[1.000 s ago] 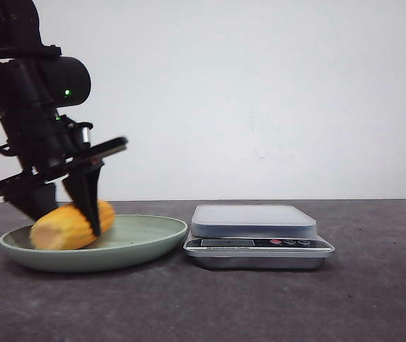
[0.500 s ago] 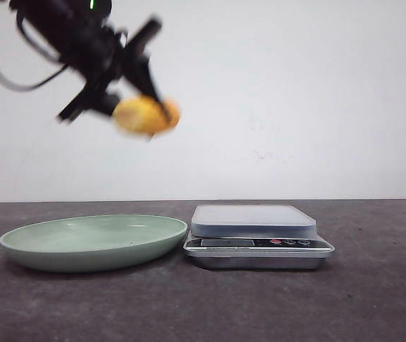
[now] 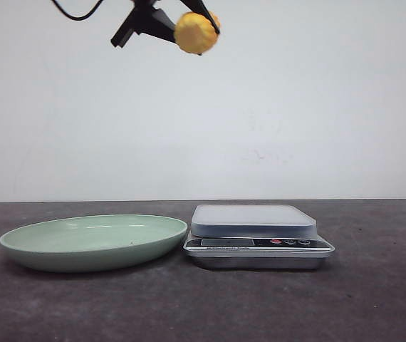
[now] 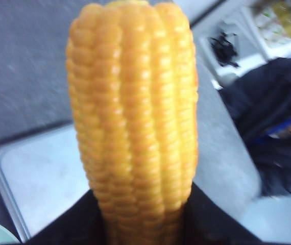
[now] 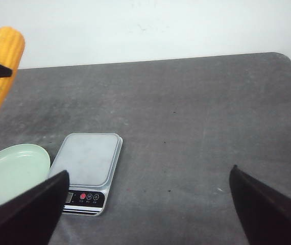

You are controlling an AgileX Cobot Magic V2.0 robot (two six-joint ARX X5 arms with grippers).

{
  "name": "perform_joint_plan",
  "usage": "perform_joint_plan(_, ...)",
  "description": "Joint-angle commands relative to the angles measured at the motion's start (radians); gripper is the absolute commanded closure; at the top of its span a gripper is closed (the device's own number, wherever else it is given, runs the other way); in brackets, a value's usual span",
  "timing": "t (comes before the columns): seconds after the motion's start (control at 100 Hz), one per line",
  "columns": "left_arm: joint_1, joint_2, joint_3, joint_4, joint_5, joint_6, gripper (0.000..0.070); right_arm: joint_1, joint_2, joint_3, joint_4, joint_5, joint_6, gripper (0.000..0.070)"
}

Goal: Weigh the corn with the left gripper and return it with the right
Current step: 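Lift the corn with the left gripper and carry it over the scale, then lower the corn onto the scale platform and open the left gripper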

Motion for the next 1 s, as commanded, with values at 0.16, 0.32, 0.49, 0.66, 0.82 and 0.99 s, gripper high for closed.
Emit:
perform_joint_plan(0.16,-0.096,0.069,0.024,0.061,-0.135,0.002,0.0695,0.029,0.003,0.019,0.007,0.0,-0.01,0.0086)
perform_joint_plan(0.32,-0.106,0.158,0.024,0.066,-0.135,-0.044,0.0695,0.041,0.003,0.019,0.007,0.0,-0.011,0.0086)
perform_joint_plan(0.49,-0.106,0.271,0.024,0.048,-0.103,-0.108,0.0695,0.046,0.003,0.019,0.003,0.0,-0.011,0.0086)
perform_joint_plan(0.66,-0.119,0.357,0.024,0.03,-0.083,-0.132,0.0695,0.046,0.003,0.019,-0.003,0.0,-0.018,0.0086)
perform_joint_plan(0.82,-0.131,0.404,0.024,0.03,-0.094,-0.136,0.0695,0.046,0.003,0.019,-0.002,0.0,-0.018,0.0086)
perform_joint_plan(0.99,-0.132,0.428,0.024,0.006,-0.134,-0.154,0.0695,0.046,0.003,0.019,-0.002,0.0,-0.018,0.0086)
